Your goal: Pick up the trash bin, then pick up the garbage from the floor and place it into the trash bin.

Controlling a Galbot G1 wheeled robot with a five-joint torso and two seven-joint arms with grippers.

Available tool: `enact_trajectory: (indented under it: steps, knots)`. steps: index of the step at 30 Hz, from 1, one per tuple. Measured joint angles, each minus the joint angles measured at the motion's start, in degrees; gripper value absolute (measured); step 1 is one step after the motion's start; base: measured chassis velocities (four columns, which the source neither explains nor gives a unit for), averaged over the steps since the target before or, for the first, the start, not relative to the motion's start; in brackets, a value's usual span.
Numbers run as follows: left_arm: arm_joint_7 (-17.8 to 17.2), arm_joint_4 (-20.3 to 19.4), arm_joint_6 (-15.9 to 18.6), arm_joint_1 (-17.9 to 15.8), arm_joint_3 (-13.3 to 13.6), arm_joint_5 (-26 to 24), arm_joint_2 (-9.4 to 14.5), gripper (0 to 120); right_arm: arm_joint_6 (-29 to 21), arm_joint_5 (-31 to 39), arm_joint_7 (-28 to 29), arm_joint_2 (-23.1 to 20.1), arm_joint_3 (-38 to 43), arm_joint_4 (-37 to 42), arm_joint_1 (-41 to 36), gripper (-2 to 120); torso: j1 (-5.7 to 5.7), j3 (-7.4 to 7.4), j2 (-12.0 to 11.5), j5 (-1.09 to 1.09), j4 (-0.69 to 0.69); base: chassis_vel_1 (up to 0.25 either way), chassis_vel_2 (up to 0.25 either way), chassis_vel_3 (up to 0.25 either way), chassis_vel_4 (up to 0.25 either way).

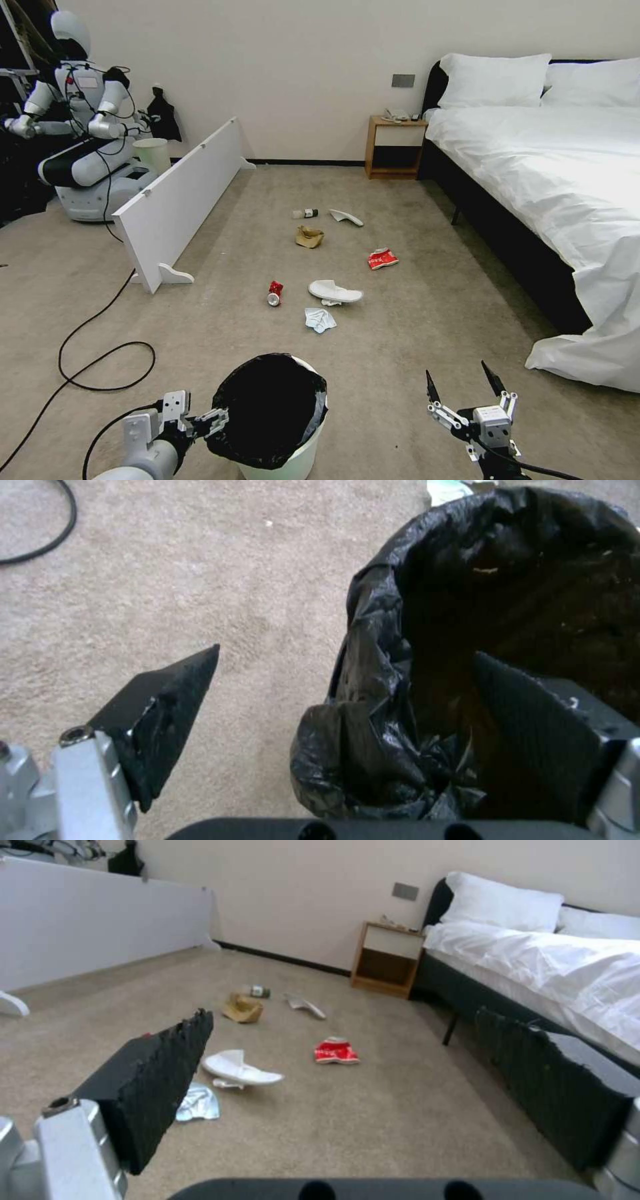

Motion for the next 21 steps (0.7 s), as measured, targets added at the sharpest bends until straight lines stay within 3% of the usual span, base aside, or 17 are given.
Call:
enact_trajectory:
  steps: [21]
  knots:
    - [-0.37,4.5,-0.02,-2.11,0.94,0.02,-0.61,100,-0.08,-0.1,-0.8,-0.27,-1.92,0.12,-0.39,100,0.0,0.0,0.0,0.0,0.0,0.0,0.0,0.0,0.0]
